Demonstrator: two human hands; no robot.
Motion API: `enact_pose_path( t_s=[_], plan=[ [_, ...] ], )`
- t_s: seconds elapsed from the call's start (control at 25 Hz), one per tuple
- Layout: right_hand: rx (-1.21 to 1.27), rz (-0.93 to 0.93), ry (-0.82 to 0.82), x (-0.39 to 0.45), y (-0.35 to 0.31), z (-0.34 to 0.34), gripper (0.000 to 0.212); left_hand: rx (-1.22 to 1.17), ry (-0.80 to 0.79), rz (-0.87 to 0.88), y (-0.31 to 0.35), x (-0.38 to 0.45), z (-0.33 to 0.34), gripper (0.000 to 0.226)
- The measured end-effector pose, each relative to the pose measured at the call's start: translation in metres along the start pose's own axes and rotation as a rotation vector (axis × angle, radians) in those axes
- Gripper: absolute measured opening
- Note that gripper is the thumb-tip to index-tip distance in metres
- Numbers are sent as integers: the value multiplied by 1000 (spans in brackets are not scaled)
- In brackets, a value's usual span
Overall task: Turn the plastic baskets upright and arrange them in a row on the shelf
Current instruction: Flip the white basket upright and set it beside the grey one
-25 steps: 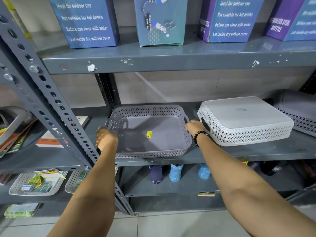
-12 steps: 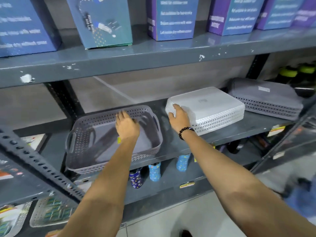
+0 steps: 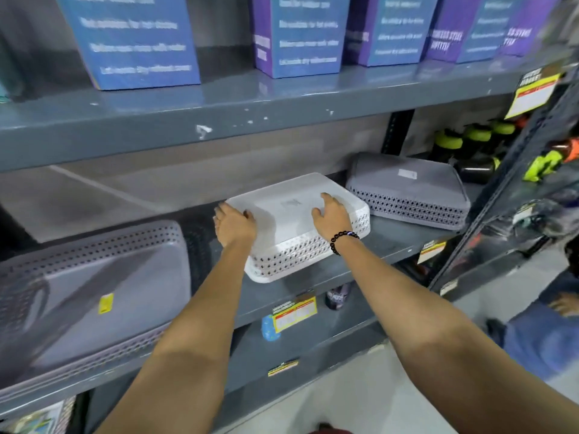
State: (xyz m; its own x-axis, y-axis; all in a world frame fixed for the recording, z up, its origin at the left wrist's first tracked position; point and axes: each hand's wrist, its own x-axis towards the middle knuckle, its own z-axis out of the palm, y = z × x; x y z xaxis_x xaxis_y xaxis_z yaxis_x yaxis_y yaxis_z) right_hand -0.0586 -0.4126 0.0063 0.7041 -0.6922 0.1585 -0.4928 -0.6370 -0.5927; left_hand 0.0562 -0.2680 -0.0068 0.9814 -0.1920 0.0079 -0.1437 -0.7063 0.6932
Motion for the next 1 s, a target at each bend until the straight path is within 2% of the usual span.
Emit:
enact_pose_path(
  t_s=[0.12, 0.24, 0.44, 0.6, 0.72, 0.8, 0.92, 1.0],
  plan=[
    [-100, 11, -20, 36, 29, -18, 41, -40, -43, -212, 16, 10, 19, 73],
    [-160, 44, -87, 66, 45, -28, 41, -56, -22, -360, 24, 17, 31, 75],
    [-85, 206, -328, 94, 55, -33, 64, -97, 2, -520, 23, 19, 33, 74],
    [18, 315, -392, 98, 48, -36, 63, -149, 42, -557, 23, 14, 30, 68],
    [241, 441, -295, 100, 34, -37, 63, -194, 145, -475, 20, 9, 19, 67],
    [457, 500, -195, 101, 26, -39, 60, -383, 263, -348, 19, 8, 3, 61],
    [1025, 557, -55, 101, 18, -41, 43, -783, 426, -231, 14, 14, -32, 50],
    [1333, 577, -31, 94, 22, -45, 50, -913, 480, -272, -3, 25, -54, 55]
  ],
)
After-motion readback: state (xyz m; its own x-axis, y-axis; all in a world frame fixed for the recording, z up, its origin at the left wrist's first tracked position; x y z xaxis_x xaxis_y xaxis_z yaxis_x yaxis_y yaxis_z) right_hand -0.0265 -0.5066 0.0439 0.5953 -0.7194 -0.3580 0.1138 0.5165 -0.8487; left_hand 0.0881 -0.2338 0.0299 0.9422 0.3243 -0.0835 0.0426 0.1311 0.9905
